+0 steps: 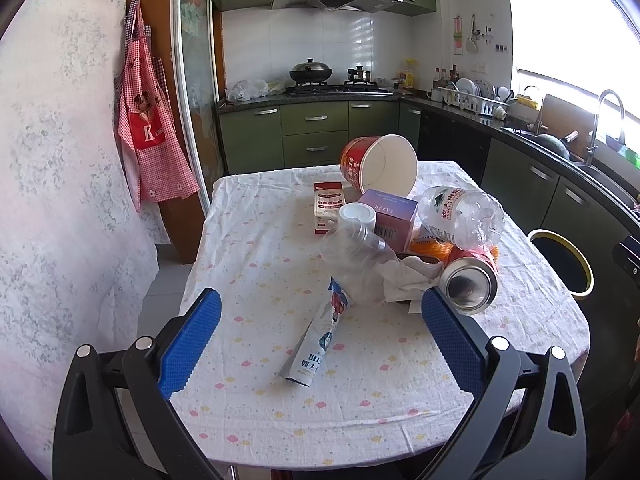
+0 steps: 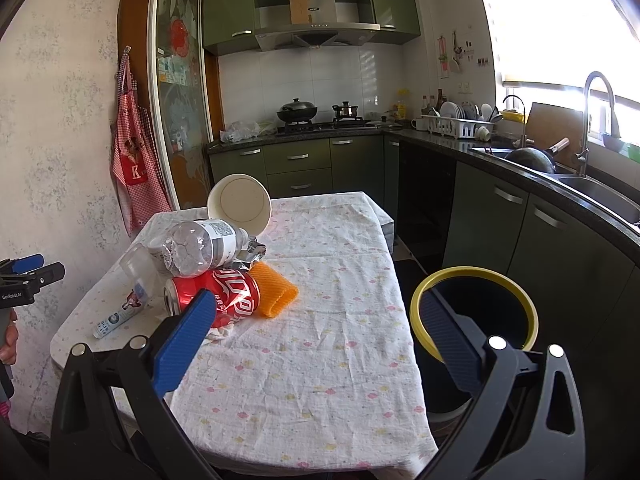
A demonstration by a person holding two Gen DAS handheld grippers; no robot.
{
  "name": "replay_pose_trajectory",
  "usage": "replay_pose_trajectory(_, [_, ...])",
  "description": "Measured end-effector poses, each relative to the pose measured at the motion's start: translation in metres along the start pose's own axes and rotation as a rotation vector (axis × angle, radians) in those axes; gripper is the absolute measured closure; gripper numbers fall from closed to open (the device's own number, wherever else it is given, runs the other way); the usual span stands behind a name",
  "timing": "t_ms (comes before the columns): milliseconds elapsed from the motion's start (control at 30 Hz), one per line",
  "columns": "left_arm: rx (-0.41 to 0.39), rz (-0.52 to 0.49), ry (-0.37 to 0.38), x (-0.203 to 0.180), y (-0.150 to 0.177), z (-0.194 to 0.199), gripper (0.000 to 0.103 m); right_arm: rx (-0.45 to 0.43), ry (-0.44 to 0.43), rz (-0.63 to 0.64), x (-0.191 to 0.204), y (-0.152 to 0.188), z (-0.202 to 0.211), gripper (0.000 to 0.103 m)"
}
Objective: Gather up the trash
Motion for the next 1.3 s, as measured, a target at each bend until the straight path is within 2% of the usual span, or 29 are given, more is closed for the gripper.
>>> replay_pose_trajectory(1033, [0.025,-0.005,0.008,-0.001,0.0,-0.005,0.004,0.005,0.007,-0.01,-0.005,0.003,-0.005,0.006])
replay_pose_trajectory(1300, [0.021,-0.006,-0.013,0.012,-0.021,-0.023,0.004,0.011,0.018,0.009,-0.01,-0.006,-0.019,0.006])
Point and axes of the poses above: each gripper's, at about its wrist camera, not at the fingertips, and z roughly against the way its jaws point, x to its left, y to its underside, the point moved 9 cm from there along -z, roughly the way its jaws point, and after that the axes turned 6 degrees about -y, right-handed, at the moved point
